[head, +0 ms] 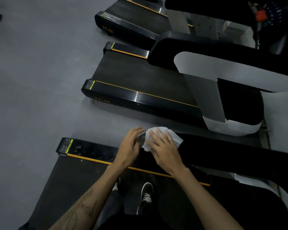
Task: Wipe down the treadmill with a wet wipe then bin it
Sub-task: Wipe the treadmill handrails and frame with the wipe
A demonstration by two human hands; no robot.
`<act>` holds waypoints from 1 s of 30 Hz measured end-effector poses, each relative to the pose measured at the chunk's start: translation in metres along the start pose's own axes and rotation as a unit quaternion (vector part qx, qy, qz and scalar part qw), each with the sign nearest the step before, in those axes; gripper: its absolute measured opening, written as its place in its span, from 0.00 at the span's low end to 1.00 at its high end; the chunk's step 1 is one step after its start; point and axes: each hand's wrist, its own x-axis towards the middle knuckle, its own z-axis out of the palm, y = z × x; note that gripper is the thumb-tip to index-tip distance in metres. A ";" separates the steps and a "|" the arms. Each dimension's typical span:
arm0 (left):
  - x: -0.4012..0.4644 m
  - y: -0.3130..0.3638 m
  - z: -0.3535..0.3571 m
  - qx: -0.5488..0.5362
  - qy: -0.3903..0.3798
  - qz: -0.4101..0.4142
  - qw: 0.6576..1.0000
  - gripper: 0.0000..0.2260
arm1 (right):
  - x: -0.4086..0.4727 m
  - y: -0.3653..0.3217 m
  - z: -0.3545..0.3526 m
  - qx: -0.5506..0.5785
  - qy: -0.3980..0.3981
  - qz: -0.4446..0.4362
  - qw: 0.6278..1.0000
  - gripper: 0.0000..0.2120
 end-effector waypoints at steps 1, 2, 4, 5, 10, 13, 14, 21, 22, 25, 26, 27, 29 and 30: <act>0.001 0.007 0.006 -0.025 0.001 0.006 1.000 0.21 | 0.001 0.001 -0.003 0.053 0.005 0.012 0.999 0.25; 0.001 0.014 0.012 -0.052 0.001 0.007 0.999 0.21 | 0.001 0.001 -0.006 0.110 0.004 0.029 0.994 0.27; 0.002 0.023 0.027 -0.096 -0.007 0.001 0.995 0.22 | 0.001 0.002 -0.015 0.196 0.010 0.052 0.979 0.29; 0.002 0.025 0.034 -0.108 -0.017 -0.005 0.994 0.22 | 0.000 0.003 -0.020 0.223 0.023 0.057 0.973 0.29; -0.009 0.022 0.061 -0.027 -0.044 0.026 0.998 0.23 | -0.012 0.026 -0.027 0.213 0.111 0.134 0.961 0.22; -0.030 0.016 0.073 0.013 -0.001 0.023 1.000 0.24 | -0.015 0.040 -0.021 0.189 0.106 0.186 0.958 0.18; -0.037 0.016 0.075 0.023 0.015 0.008 1.000 0.24 | -0.015 0.041 -0.018 0.176 0.093 0.184 0.962 0.18; -0.005 0.023 0.075 -0.004 0.014 -0.084 0.996 0.26 | -0.015 0.043 -0.016 0.153 0.042 0.150 0.976 0.24; 0.002 0.020 0.075 -0.013 0.009 -0.101 0.995 0.25 | -0.016 0.042 -0.016 0.147 0.043 0.147 0.977 0.24; 0.004 0.016 0.077 -0.038 0.021 -0.149 0.988 0.25 | -0.015 0.039 -0.015 0.124 0.038 0.139 0.982 0.25; -0.001 0.018 0.078 -0.043 0.036 -0.158 0.986 0.25 | -0.015 0.039 -0.014 0.120 0.035 0.137 0.983 0.25; -0.007 0.021 0.080 -0.042 0.057 -0.159 0.985 0.24 | -0.015 0.040 -0.014 0.116 0.036 0.136 0.983 0.25; -0.019 0.027 0.083 -0.041 0.100 -0.148 0.983 0.20 | -0.016 0.040 -0.013 0.111 0.045 0.134 0.984 0.24; -0.021 0.029 0.084 -0.048 0.115 -0.140 0.982 0.18 | -0.016 0.039 -0.013 0.109 0.052 0.133 0.984 0.24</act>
